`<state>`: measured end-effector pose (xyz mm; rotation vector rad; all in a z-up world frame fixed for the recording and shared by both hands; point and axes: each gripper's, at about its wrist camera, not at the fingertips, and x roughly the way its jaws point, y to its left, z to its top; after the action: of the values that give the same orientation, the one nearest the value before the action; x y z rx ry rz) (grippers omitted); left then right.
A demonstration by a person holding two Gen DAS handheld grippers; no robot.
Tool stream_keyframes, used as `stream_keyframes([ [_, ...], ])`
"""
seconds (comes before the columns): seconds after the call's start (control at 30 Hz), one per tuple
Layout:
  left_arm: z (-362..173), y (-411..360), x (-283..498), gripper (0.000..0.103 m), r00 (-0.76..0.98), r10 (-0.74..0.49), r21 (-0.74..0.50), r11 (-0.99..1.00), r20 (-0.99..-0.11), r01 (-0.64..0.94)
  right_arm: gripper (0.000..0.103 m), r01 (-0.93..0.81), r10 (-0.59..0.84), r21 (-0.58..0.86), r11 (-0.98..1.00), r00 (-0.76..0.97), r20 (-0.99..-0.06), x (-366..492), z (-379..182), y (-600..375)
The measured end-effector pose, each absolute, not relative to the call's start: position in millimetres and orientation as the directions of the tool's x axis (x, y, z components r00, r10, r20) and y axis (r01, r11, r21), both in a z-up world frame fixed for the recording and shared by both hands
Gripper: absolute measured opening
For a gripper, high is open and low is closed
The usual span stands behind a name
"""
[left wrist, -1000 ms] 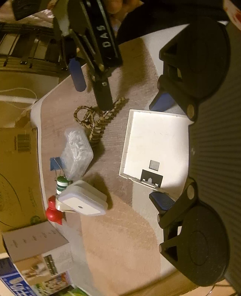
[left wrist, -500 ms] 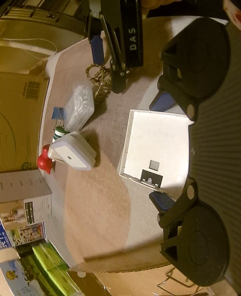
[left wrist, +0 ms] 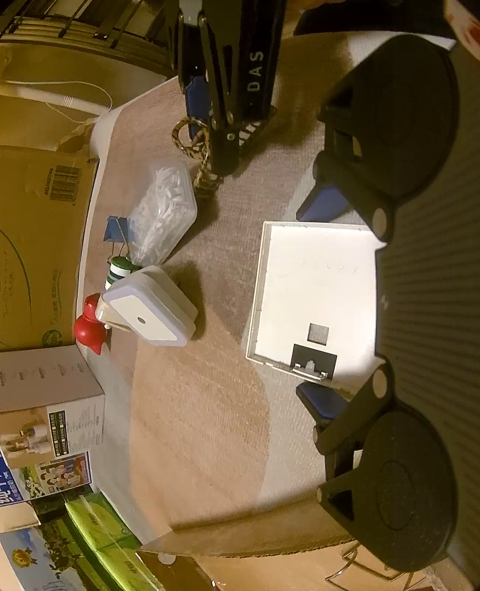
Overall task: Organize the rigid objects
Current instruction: 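Close the right tool on the striped braided lanyard and lift it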
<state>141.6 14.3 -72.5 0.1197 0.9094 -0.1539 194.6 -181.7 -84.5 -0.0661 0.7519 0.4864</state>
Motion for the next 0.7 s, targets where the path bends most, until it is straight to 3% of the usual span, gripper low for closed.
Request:
stream_keyframes([
  [0.5, -35.1, 11.1, 110.9, 0.09, 0.644, -0.083, 0.014, 0.989, -0.76, 0.144, 0.04, -0.394, 0.389, 0.151, 0.907, 0.644, -0.659, 163.9, -60.2, -208.9],
  [0.57, -26.9, 12.9, 105.7, 0.09, 0.654, -0.082, 0.005, 0.991, -0.752, 0.13, 0.036, -0.393, 0.393, 0.154, 0.907, 0.654, -0.647, 157.4, -53.2, -211.1],
  [0.63, -18.7, 14.9, 100.5, 0.09, 0.663, -0.079, -0.003, 0.993, -0.744, 0.115, 0.014, -0.395, 0.398, 0.156, 0.905, 0.66, -0.637, 152.8, -45.1, -211.4],
  [0.7, -11.6, 16.9, 94.9, 0.09, 0.673, -0.075, -0.006, 0.995, -0.736, 0.105, 0.01, -0.399, 0.394, 0.143, 0.906, 0.67, -0.629, 148.0, -38.6, -210.1],
])
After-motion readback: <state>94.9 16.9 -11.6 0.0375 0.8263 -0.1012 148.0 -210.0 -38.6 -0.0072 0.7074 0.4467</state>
